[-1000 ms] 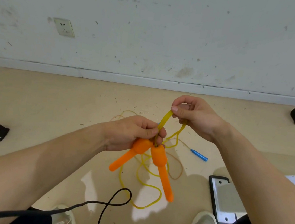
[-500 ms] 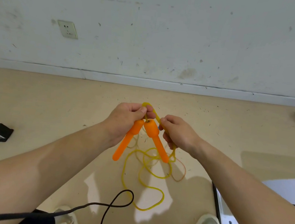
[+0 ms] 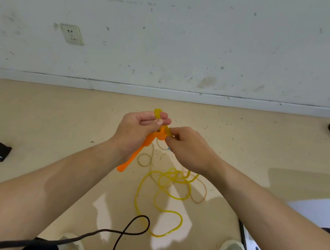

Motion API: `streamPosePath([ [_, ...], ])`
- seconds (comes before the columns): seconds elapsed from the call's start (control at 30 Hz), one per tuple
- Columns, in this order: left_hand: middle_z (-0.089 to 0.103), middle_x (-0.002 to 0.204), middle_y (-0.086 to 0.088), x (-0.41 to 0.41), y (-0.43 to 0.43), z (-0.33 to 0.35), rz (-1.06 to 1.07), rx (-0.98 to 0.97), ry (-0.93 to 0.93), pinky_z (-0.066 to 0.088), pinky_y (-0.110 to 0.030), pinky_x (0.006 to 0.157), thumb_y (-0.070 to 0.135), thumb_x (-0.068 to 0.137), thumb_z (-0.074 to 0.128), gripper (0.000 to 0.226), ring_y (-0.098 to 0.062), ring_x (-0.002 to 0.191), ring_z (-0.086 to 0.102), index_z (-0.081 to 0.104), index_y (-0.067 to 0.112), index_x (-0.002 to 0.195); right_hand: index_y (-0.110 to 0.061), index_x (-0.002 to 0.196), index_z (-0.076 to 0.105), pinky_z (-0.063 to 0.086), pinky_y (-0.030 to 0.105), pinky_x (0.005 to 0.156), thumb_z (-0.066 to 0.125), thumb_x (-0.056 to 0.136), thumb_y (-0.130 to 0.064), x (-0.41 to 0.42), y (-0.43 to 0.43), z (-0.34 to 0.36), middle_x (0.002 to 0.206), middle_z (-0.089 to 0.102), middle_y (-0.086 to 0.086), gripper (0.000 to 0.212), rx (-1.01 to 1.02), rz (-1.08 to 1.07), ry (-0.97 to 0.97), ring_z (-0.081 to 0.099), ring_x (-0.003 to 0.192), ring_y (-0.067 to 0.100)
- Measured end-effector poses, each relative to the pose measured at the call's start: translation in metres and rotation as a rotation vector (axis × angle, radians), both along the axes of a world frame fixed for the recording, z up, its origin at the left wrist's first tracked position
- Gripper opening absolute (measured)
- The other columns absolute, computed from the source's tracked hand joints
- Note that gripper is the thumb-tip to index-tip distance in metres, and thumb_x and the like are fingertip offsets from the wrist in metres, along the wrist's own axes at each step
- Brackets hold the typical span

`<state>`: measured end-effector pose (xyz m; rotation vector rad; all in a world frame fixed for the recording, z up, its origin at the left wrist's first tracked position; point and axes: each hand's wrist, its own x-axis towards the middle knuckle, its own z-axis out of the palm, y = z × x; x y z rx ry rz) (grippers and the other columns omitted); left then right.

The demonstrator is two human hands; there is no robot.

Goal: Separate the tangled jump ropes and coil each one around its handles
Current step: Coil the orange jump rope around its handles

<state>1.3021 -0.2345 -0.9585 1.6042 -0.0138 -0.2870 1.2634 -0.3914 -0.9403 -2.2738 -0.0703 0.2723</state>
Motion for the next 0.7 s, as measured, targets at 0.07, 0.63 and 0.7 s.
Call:
streamPosePath([
  [0.07,0.077,0.103,-0.001,-0.001,-0.003,0.003,0.015,-0.040,-0.011,0.054,-0.025,0.084,0.010,0.094,0.065,0.017,-0.013,0.094,0.073,0.073,0.015,0.108,-0.003,0.075,0.055,0.034,0.029,0.054,0.045,0.095,-0.017,-0.001,0.003,0.003,0.059,0.043,0.000,0.027,0.168,-0.105,0.041,0.037,0.051,0.014],
  [0.63,0.074,0.114,-0.001,-0.011,-0.018,0.016,0.086,-0.263,0.099,0.053,-0.020,0.064,0.009,0.100,0.053,0.023,-0.011,0.068,0.064,0.067,0.010,0.119,-0.014,0.094,0.054,0.038,0.028,0.049,0.037,0.106,-0.019,-0.007,0.010,0.002,0.059,0.046,0.001,0.022,0.679,-0.217,0.291,0.042,0.047,0.016],
  [0.7,0.073,0.118,0.001,-0.009,-0.014,0.015,0.019,-0.206,0.063,0.053,-0.020,0.069,0.006,0.101,0.051,0.027,-0.012,0.077,0.068,0.065,0.012,0.123,-0.013,0.093,0.055,0.039,0.028,0.050,0.038,0.106,-0.018,-0.007,0.007,0.002,0.059,0.047,0.001,0.022,0.689,-0.218,0.305,0.042,0.048,0.017],
])
